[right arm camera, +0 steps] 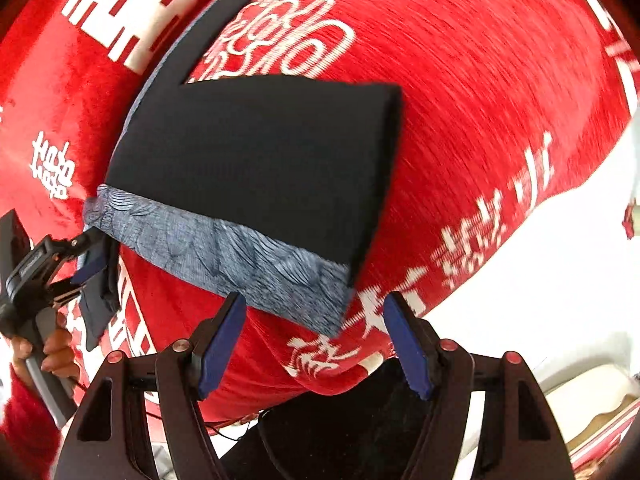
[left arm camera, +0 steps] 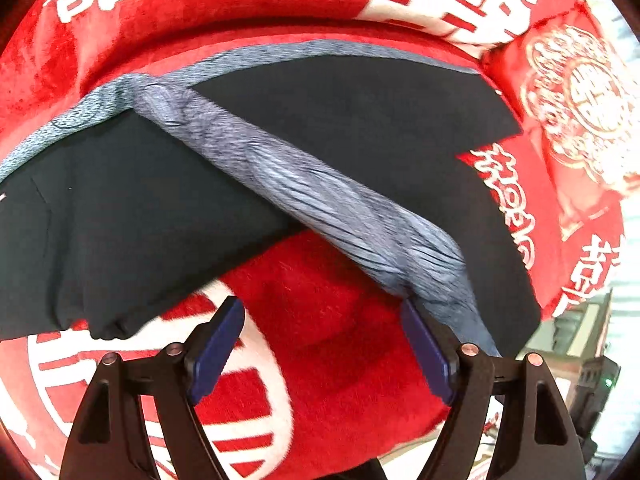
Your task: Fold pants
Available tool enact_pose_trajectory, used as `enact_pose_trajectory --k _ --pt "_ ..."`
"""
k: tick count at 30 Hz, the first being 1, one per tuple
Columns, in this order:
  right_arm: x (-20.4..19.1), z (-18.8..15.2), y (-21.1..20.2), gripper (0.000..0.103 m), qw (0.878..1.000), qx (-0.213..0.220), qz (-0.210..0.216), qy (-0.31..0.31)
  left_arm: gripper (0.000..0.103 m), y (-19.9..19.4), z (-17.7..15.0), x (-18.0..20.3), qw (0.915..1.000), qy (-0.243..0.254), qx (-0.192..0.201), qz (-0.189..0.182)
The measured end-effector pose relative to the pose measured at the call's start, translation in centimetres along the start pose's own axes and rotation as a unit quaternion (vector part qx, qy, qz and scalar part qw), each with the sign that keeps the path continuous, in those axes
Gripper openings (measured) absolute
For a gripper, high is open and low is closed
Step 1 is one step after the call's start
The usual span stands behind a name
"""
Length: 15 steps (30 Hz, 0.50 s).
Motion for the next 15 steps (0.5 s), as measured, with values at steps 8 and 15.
enact_pose_trajectory --k 8,15 --pt "-1.3 -0.1 0.8 0.064 0.999 -0.002 0.045 -0.015 0.081 2.7 0.3 3.3 0.9983 0.01 -0.022 -0.052" --pt "-1.0 0.1 2.8 0.015 0.993 -0.059 0.099 -0.007 0.036 3.8 0.2 3.7 0.9966 -0.023 -0.029 -0.074"
Point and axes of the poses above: each gripper's, at about its wrist camera, not at the fingertips, and y roughly the way its jaws point, x to its right, z to its top, the point moved 5 cm from there along y, roughly the way its jaws point, and after that the axes turned 3 degrees about -z, right-handed, at the moved point
